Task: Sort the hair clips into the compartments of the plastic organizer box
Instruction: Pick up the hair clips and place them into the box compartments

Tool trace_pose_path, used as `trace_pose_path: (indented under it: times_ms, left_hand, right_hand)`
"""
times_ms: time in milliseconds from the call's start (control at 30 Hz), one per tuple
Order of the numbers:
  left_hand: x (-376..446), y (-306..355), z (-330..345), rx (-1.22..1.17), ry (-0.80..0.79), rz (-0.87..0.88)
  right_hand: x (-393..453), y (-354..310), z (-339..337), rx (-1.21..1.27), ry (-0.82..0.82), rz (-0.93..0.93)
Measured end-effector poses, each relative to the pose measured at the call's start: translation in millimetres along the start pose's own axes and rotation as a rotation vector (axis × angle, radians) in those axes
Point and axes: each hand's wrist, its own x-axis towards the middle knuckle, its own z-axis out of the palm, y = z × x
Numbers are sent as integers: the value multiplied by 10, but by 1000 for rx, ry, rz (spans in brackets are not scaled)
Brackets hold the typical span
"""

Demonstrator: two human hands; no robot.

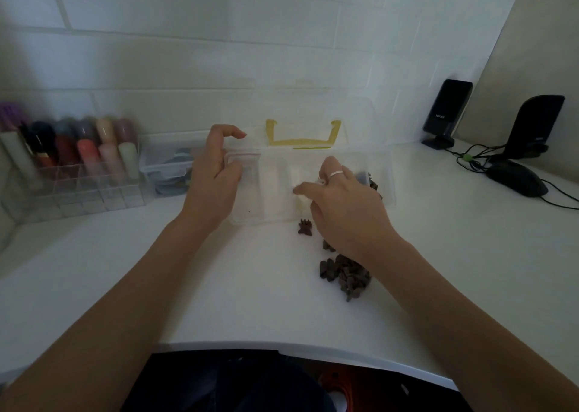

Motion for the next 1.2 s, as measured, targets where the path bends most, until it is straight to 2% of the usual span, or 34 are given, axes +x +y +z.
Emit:
trace_pose_path:
  times_ms: [133, 233, 333, 467, 533, 667, 800, 967, 1000, 1133, 1200]
  left_hand:
    - [3, -6, 0, -2, 8, 7]
    - [4, -18, -1, -10, 4, 2]
    - [0, -21, -3, -11, 6, 6]
    - [-1, 2, -14, -1, 8, 13]
    - [-10, 24, -15, 3, 7, 33]
    - [-7, 18, -13, 31, 8, 51]
    - [20, -36, 7, 52, 31, 42]
    - [8, -39, 7, 18, 18, 30]
    - [3, -29, 4, 16, 15, 27]
    - [13, -7, 7, 8, 16, 3]
    - [17, 14, 8, -2, 18, -14]
  right_hand:
    - [27, 93, -81, 344, 99, 117]
    - [12, 125, -119, 360, 161, 98]
    - [-7, 38, -148, 147, -22, -4]
    - [43, -96, -136, -92, -253, 73]
    - [73, -92, -112, -64, -344, 88]
    - [52, -8, -203, 230, -433, 141]
    - [25, 33, -238, 287, -341, 119]
    - [43, 12, -171, 541, -13, 84]
    - [60, 18, -139, 525, 18, 64]
    - [97, 68, 18, 183, 62, -148]
    - [97, 95, -19, 230, 112, -143]
